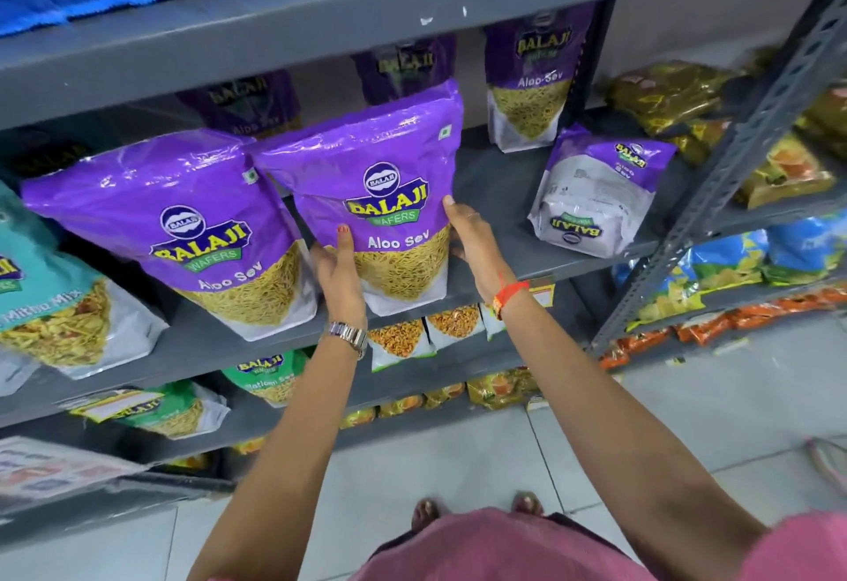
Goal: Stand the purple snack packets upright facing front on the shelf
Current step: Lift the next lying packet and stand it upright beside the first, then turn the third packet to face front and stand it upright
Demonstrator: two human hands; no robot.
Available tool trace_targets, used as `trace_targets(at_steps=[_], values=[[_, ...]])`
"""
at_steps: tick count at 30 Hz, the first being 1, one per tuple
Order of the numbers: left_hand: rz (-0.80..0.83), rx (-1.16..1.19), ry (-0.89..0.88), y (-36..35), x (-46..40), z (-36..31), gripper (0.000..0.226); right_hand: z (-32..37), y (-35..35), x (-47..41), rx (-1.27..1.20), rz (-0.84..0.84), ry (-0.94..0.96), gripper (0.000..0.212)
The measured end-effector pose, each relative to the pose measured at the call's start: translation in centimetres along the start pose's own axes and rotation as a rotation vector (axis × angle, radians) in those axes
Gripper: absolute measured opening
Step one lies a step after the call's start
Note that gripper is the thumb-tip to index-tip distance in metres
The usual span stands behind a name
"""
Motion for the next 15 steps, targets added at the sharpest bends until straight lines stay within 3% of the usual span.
trace_targets(at_steps=[4, 7, 11, 13, 15], values=[[-0.058, 0.009, -0.248, -1.0, 3.0, 0.2, 0.091, 0.4, 2.0, 0.5, 0.002, -0.093, 0.069, 0.010], [-0.055, -0.164, -0.497, -3.4, 7.2, 0.9, 0.084, 1.2, 5.2, 0.6, -0.020, -0.275, 0.181, 0.014], [0.180, -0.377, -0.865, -9.0, 10.5, 1.7, 0.065, 3.9, 10.7, 0.2, 0.133, -0.611, 0.312, 0.022], [0.329, -0.378, -0.869, -12.4, 10.1, 1.8, 0.054, 4.5, 14.1, -0.8, 0.276, -0.780, 0.303, 0.025], [0.478, -0.388, -0.706, -15.6, 8.8, 2.1, 0.046, 4.3, 17.2, -1.8, 0.433, -0.886, 0.255, 0.027]])
Point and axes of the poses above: each hand's wrist, its own x-axis away from the middle knuckle, its own y-axis out of the back of the hand, z = x × y, the point moved 3 cm from there along -x, towards the middle knuckle, and after that the axes turned 5 degrees about -z, right-handed, at the moved point
